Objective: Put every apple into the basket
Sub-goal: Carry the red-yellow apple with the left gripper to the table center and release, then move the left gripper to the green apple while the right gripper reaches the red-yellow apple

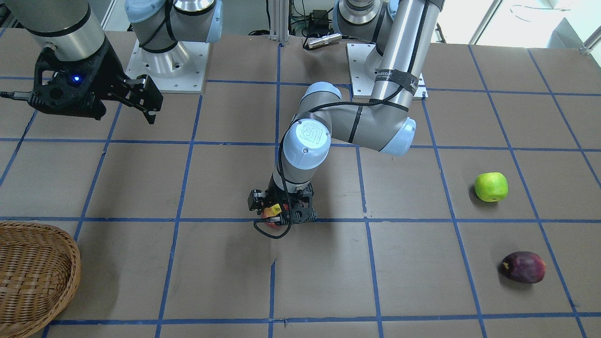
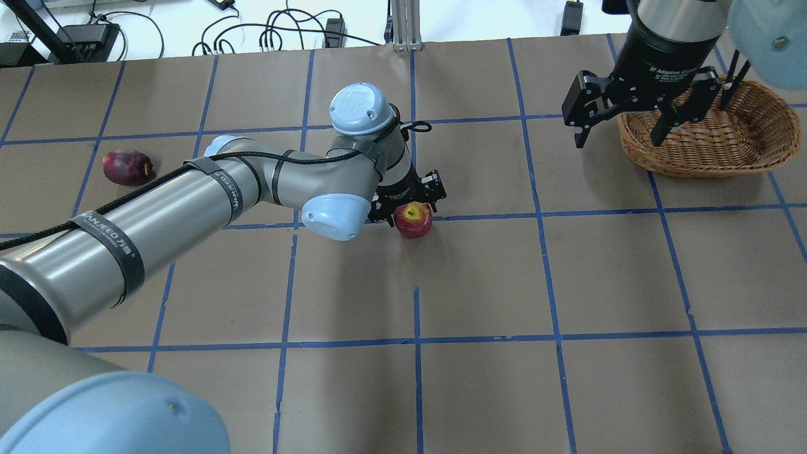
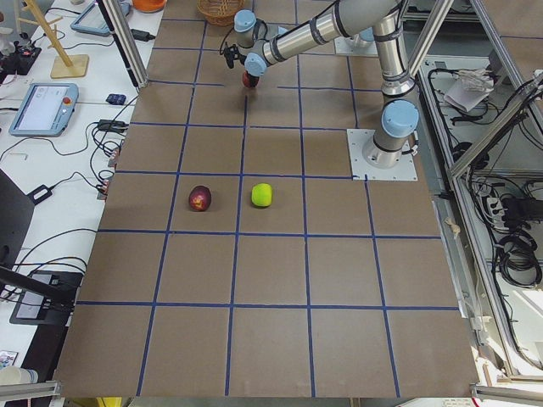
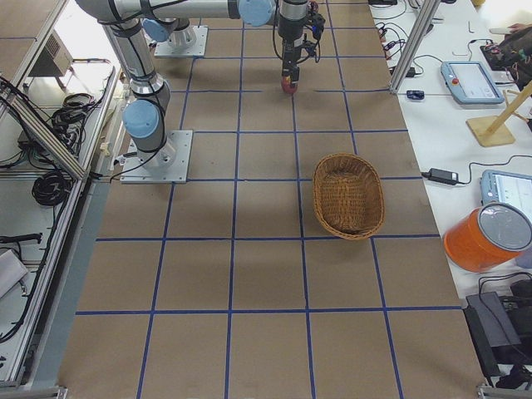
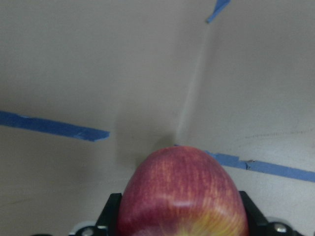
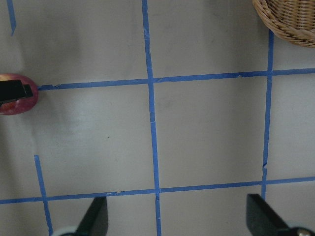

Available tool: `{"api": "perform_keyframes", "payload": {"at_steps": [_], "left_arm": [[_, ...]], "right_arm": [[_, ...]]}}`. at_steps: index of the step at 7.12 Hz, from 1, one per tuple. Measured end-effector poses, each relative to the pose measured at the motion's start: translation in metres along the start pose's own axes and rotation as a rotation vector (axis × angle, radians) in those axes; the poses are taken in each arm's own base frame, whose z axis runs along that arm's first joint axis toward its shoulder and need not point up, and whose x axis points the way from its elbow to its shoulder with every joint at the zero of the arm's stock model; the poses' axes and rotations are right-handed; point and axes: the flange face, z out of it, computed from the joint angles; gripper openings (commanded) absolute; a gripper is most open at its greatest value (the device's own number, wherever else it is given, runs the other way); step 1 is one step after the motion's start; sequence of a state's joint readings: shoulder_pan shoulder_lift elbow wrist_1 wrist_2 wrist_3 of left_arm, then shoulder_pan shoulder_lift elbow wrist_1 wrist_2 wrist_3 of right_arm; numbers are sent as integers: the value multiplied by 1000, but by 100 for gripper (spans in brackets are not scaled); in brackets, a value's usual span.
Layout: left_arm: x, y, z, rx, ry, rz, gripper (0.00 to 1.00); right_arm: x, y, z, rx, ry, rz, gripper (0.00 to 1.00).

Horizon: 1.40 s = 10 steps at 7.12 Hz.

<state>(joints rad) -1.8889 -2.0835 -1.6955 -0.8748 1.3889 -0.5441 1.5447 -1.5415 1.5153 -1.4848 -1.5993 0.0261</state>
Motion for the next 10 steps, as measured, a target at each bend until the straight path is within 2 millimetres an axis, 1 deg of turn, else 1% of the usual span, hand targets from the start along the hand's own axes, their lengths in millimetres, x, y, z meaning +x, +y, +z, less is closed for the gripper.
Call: {"api": "perform_keyframes", "payload": {"at_steps": [1, 2, 3, 4, 5, 6, 7, 8, 9, 10], "left_arm": [[-8, -14, -14, 5, 1, -6, 100], [-26, -32, -37, -7, -7, -2, 100], [-57, -53, -70, -24, -29, 40, 100], [-103, -74, -106, -44, -84, 104, 100], [-163, -91, -141, -70, -157, 179, 100], [-220, -99, -170, -92, -203, 226, 98], [-272, -104, -195, -111, -253, 264, 98], [-324, -108, -212, -140, -299, 318, 99], [-382, -108, -212, -184, -304, 350, 100], [-434, -104, -200, -209, -289, 356, 100]], "right_arm": [[0, 0, 0, -2, 1, 0, 100], [0, 0, 1, -5, 1, -3, 100], [1, -1, 2, -6, -2, -6, 100], [0, -2, 4, -10, -5, -5, 100], [0, -4, 10, -22, -4, 3, 100], [-1, -5, 21, -41, -6, 28, 100], [-4, -7, 33, -46, -11, 66, 100], [-15, -13, 43, -27, -24, 90, 100], [-40, -21, 56, -17, -45, 84, 100], [-78, -29, 75, -12, -62, 50, 100]]}}
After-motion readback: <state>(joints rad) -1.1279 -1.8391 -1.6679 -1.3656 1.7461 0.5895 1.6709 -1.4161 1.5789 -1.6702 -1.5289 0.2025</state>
